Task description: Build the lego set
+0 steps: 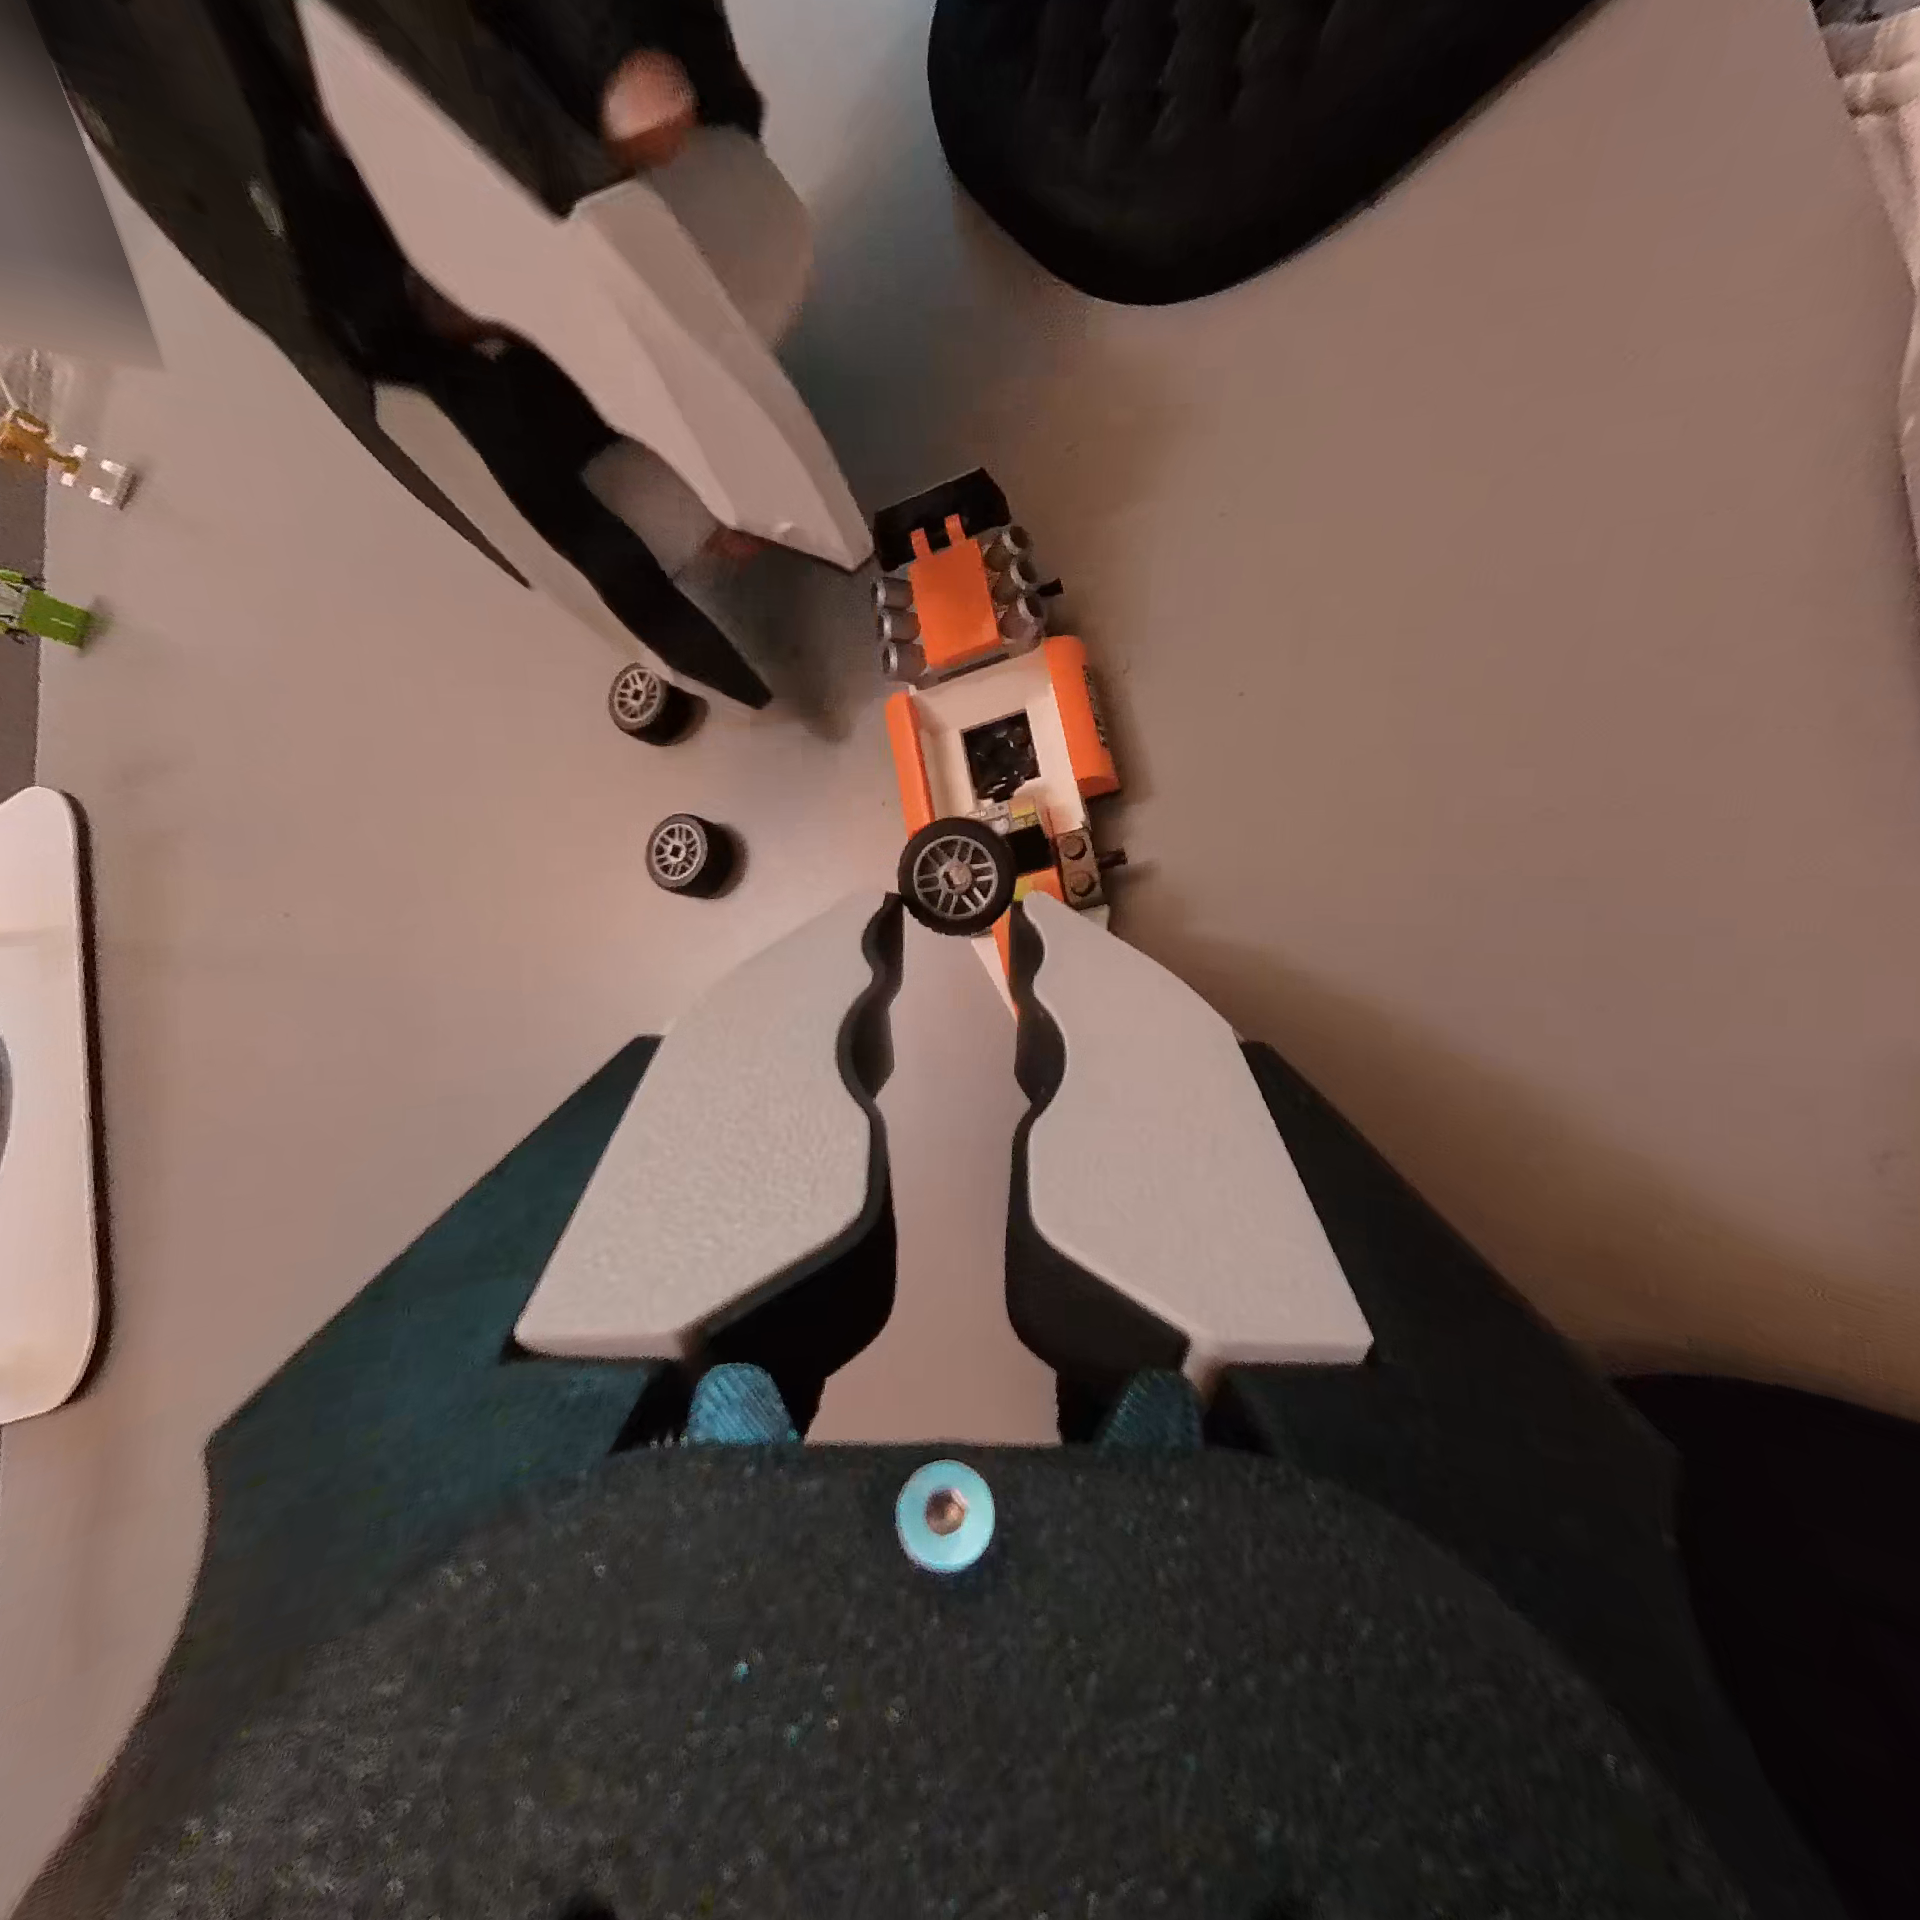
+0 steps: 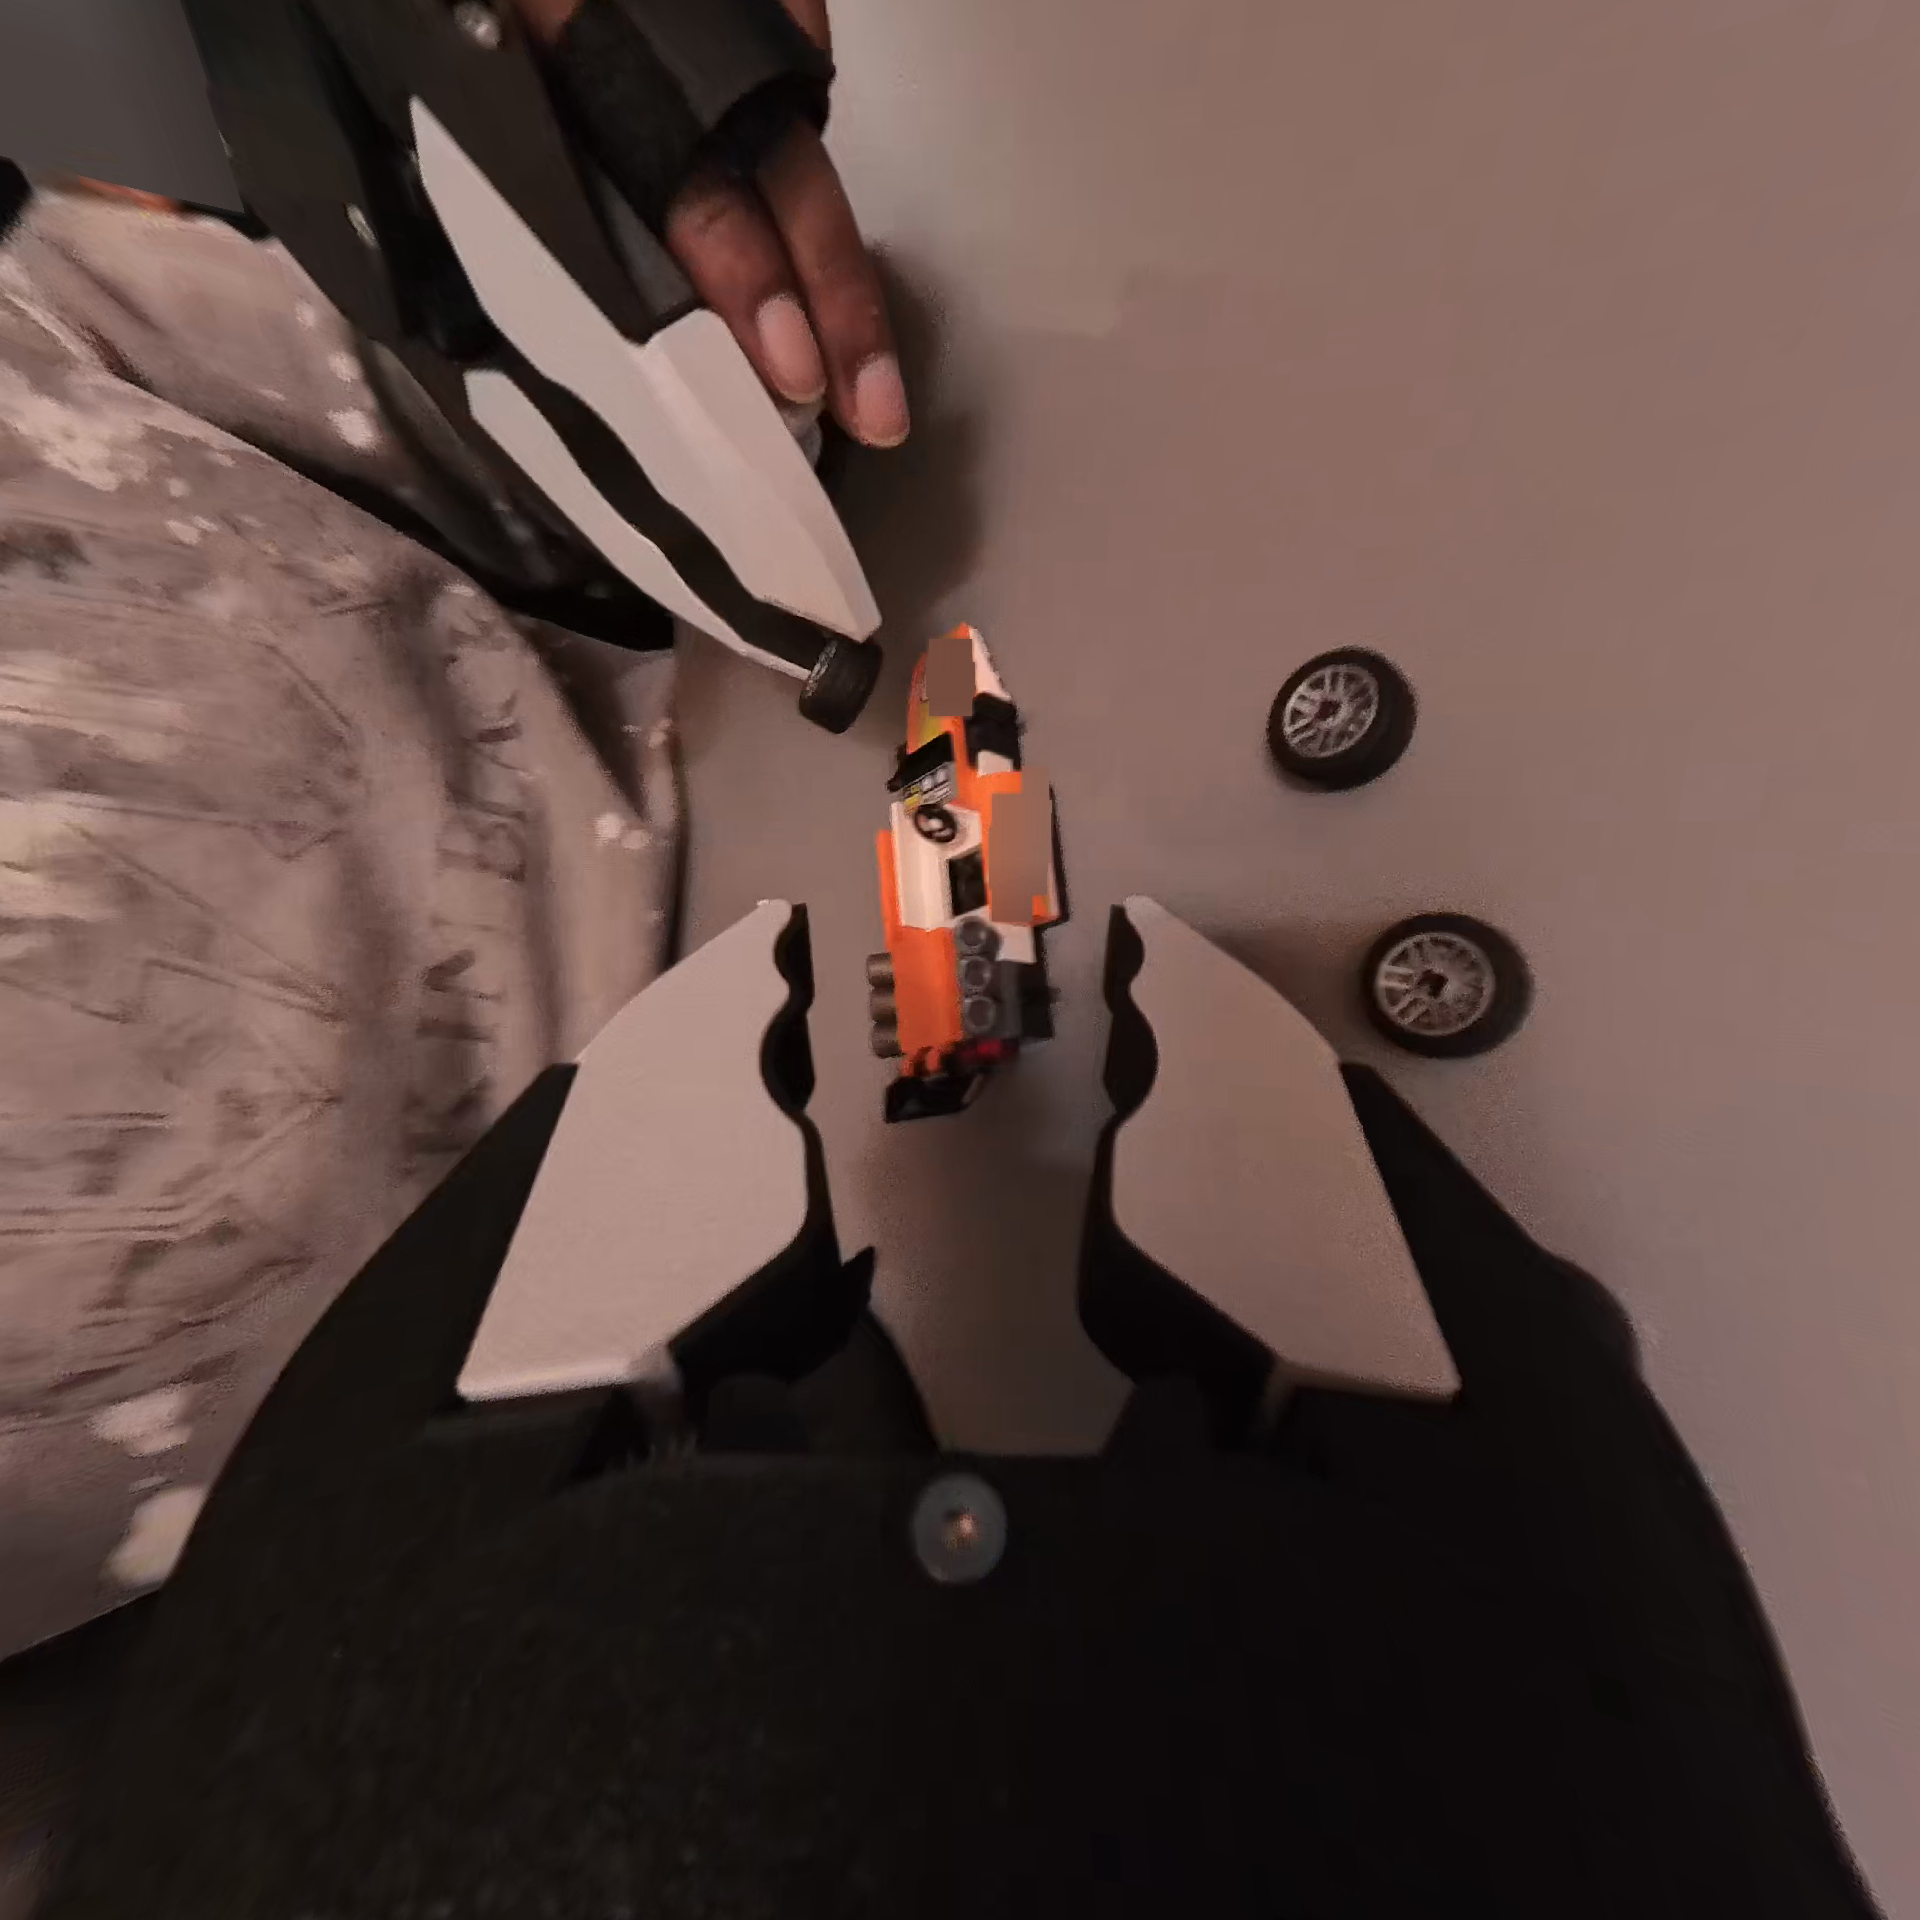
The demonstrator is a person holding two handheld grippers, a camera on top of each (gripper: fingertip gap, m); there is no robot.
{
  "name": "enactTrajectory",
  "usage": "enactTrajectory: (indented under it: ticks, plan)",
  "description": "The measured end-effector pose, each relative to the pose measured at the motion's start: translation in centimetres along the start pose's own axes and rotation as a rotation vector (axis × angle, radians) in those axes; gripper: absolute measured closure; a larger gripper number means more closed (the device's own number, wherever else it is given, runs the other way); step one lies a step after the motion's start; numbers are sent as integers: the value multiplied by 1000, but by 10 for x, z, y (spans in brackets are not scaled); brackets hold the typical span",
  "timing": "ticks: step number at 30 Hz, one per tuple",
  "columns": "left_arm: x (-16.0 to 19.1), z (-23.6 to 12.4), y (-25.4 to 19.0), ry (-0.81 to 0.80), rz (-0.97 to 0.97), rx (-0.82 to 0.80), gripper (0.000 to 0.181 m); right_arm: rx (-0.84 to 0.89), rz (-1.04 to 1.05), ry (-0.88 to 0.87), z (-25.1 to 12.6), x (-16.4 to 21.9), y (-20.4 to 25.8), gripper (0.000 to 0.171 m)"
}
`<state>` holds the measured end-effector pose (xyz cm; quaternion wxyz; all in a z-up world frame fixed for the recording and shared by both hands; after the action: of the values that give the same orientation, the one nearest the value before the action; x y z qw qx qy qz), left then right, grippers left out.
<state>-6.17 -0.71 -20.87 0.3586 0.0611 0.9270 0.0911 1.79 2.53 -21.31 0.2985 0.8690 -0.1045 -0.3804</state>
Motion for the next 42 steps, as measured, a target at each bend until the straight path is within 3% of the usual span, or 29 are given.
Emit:
enactTrajectory:
  ticks: [5, 7, 9, 11, 12, 14, 15, 17, 20, 23, 26, 30, 42]
  plan:
    - [4, 1, 7, 0, -19, -33, 162, 435, -566, -195, -11, -27, 23, 119]
    - [5, 1, 9, -4, -23, -43, 162, 640, -781, -314, -22, -36, 42, 132]
    - [5, 1, 11, -16, -32, -46, 163, 767, -878, -435, -30, -37, 62, 128]
    - [4, 1, 13, -30, -42, -52, 163, 763, -826, -455, -28, -27, 68, 120]
    - [3, 1, 13, -34, -46, -51, 163, 743, -799, -434, -25, -18, 67, 132]
    - [3, 1, 14, -41, -49, -50, 163, 768, -771, -362, -23, -2, 60, 171]
    - [3, 2, 14, -43, -50, -48, 163, 772, -765, -303, -20, 6, 55, 171]
    - [2, 2, 13, -47, -51, -46, 163, 751, -768, -159, -11, 19, 47, 170]
    - [2, 3, 13, -46, -53, -44, 163, 707, -782, 29, 5, 31, 35, 120]
    - [3, 2, 13, -42, -56, -49, 163, 622, -791, 169, 20, 37, 26, 101]
    - [3, 0, 13, -45, -57, -52, 163, 533, -786, 234, 32, 36, 19, 106]
    - [2, -4, 13, -63, -57, -49, 163, 445, -736, 265, 30, 34, 14, 125]
    - [-12, -11, 1, -138, -46, 14, 164, -186, 111, 158, 1, 27, 15, 125]
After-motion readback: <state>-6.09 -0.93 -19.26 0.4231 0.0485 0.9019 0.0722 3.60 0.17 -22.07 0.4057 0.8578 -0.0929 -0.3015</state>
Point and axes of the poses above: each gripper's, where its closed fingertips meet, z out along the fingers, x out of its underside, y = z × x across the jaws, the point moved 2 cm from there along -z, back along the fingers, and after that the axes turned 9 degrees about -z, right-handed, at the moved point
